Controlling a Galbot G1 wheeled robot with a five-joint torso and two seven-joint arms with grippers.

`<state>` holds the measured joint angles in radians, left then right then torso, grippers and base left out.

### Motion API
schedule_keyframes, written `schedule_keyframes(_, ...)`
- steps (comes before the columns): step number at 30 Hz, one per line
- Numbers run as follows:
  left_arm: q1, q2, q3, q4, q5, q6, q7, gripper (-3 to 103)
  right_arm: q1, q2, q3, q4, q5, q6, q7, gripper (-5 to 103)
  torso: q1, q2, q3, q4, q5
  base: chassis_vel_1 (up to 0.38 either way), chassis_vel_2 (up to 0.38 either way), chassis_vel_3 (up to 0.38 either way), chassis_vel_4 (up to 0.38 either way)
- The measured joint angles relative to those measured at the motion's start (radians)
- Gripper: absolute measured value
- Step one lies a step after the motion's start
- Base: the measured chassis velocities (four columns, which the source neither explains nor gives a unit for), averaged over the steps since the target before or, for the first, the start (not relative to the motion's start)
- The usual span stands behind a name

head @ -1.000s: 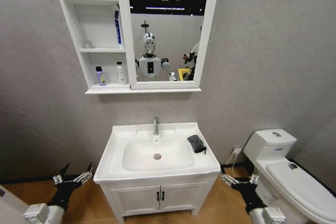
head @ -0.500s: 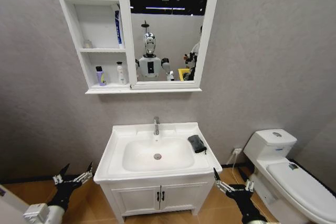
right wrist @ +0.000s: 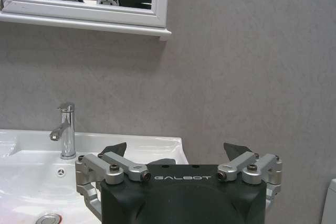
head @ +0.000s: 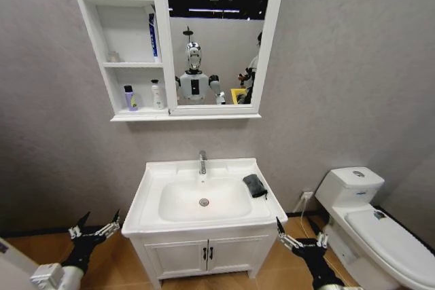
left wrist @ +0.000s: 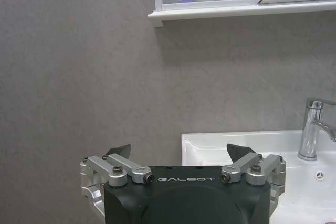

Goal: Move facial cleanser and shampoo from washbasin to cabinet, then wipe washbasin with towel.

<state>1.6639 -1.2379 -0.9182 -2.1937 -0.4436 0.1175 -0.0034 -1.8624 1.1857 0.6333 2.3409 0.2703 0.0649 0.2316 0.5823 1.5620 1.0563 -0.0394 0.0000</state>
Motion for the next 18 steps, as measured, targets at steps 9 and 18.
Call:
schedule_keyframes(9,0.0,0.0,0.0,0.0,0.0,0.0,0.0,100,0.001,0.0,0.0,-0.001,0.001,-0.001,0.0,100,0.0,0.0,0.0,-0.0002,0.0004,0.163,-0.162,-0.179,0.182)
schedule_keyframes(18,0.0,0.0,0.0,0.0,0.0,0.0,0.0,100,0.001,0.0,-0.001,-0.001,0.001,-0.001,0.0,100,-0.001,0.0,0.0,-0.0001,0.0001,0.28,-0.265,-0.269,0.27)
